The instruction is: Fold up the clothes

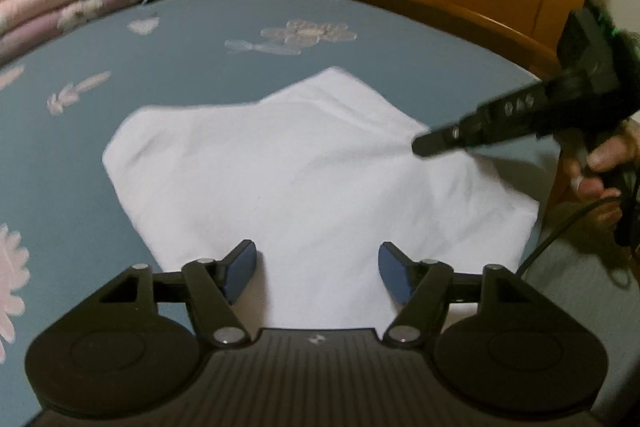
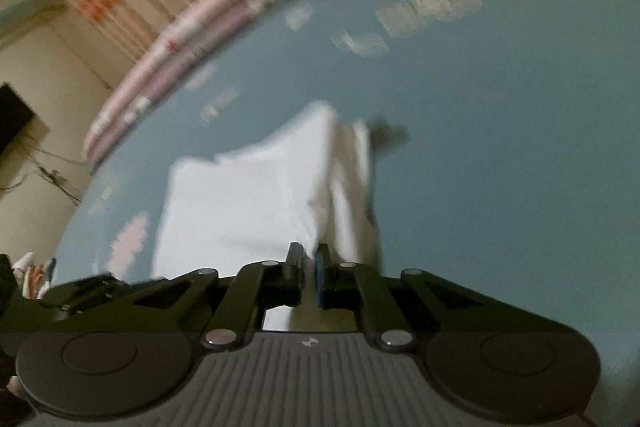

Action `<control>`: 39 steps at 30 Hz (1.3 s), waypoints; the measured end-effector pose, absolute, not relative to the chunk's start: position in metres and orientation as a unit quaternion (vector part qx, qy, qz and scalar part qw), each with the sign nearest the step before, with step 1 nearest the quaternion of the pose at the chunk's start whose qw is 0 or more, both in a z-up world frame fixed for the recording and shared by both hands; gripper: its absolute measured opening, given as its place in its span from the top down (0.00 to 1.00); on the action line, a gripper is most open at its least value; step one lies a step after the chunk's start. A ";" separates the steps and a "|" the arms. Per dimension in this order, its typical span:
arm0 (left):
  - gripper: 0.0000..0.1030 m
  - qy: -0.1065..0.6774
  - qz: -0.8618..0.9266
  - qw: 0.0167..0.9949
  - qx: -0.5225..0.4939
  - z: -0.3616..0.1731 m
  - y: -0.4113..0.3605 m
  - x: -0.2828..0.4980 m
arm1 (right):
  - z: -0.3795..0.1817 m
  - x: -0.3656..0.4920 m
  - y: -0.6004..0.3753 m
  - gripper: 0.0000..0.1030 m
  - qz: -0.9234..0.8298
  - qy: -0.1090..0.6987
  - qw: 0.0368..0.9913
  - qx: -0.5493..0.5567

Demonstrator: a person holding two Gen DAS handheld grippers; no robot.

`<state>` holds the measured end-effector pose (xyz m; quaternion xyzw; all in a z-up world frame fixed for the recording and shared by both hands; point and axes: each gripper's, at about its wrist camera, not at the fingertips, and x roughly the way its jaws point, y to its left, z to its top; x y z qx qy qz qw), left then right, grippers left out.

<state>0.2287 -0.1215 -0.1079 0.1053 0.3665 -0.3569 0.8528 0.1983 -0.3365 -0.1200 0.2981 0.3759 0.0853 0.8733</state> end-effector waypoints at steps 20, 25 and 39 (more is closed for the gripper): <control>0.32 0.351 -0.340 0.870 0.056 -0.092 -0.112 0.252 | -0.098 0.303 -0.337 0.94 0.096 0.331 0.906 0.246; 0.31 0.356 -0.340 0.869 0.046 -0.094 -0.114 0.257 | -0.094 0.294 -0.341 0.89 0.073 0.325 0.912 0.239; 0.29 0.374 -0.352 0.858 -0.004 -0.100 -0.141 0.352 | -0.075 0.249 -0.329 0.57 0.059 0.307 0.917 0.248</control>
